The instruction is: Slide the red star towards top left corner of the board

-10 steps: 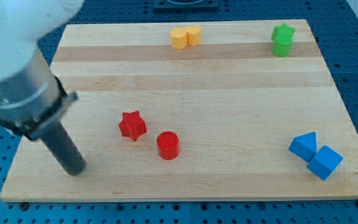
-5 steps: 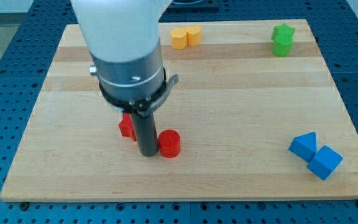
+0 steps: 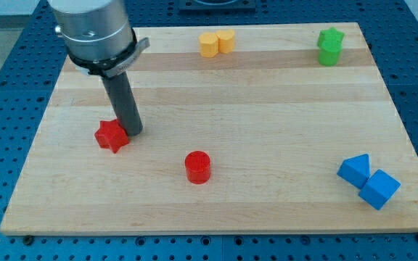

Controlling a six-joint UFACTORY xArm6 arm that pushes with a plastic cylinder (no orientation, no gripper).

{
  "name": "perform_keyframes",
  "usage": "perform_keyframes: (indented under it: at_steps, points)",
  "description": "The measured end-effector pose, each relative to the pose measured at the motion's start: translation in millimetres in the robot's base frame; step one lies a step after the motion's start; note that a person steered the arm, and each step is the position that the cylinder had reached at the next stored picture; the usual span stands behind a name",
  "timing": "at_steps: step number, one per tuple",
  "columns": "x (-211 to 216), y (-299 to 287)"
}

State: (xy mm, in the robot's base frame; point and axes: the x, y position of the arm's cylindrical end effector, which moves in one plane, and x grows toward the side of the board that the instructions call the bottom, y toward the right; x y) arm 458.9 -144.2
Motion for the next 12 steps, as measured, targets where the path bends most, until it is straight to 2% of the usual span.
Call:
perform_keyframes:
  at_steps: [2,3,4,6,7,9,10,11,12]
  points:
    - [34.9,44.0]
    - [58.3,21.2]
    - [58.1,-23.6]
    - [52.9,-41.9]
    - [14.9,-38.9]
    - [-109.0,-32.6]
    - [-148.7,-32.6]
    - [-115.1,-58.4]
    - [-55.1,-95.5]
